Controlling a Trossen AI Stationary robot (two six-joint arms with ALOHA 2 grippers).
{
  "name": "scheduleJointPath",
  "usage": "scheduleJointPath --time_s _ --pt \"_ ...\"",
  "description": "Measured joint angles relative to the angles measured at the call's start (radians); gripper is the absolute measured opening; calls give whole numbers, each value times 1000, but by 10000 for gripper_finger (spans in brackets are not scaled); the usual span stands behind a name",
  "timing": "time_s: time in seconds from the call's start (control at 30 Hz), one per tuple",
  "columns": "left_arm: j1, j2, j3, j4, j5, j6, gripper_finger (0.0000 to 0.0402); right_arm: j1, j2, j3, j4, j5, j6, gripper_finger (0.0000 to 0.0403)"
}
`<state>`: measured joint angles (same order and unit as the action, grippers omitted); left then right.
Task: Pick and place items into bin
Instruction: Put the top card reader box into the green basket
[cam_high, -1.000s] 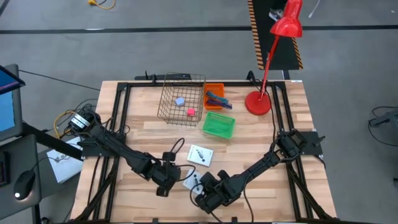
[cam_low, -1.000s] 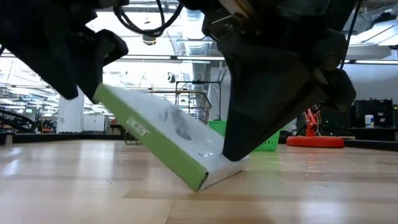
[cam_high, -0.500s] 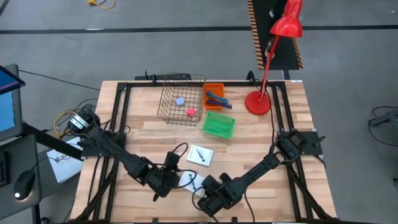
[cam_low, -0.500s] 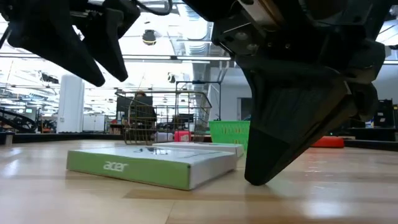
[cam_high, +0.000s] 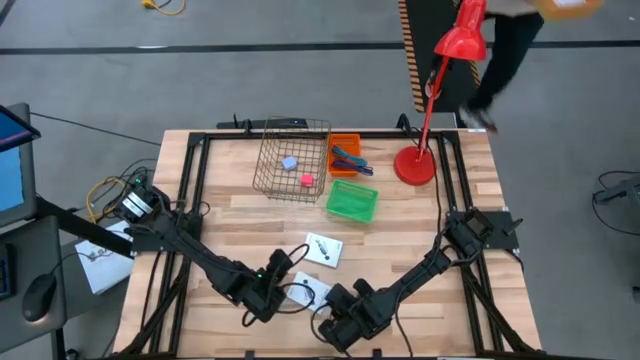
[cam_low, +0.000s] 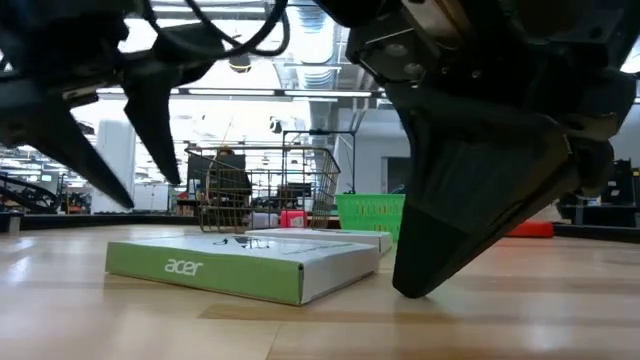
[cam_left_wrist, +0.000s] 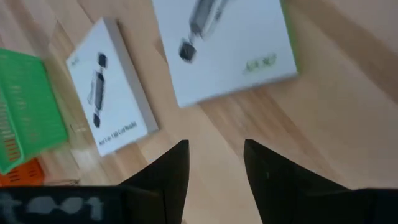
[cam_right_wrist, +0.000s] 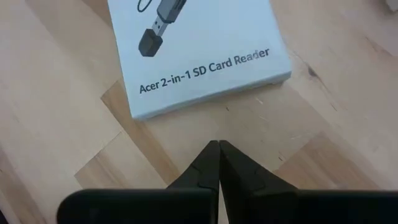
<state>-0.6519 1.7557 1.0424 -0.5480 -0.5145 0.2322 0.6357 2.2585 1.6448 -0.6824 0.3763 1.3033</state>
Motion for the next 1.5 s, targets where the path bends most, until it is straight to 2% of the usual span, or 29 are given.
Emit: scheduleJointPath --time_s 0.2,0.8,1.1,1.5 --pt "-15 -2 0 -2 -40 -3 144 -4 2 34 59 40 -56 0" --pt "-15 -3 0 -4 -44 4 143 -52 -3 48 99 70 -149 0" --pt "-15 -3 0 -4 -43 10 143 -64 -3 48 100 64 -161 0" --pt "-15 -4 0 -7 -41 37 143 -79 30 54 130 -20 -146 0"
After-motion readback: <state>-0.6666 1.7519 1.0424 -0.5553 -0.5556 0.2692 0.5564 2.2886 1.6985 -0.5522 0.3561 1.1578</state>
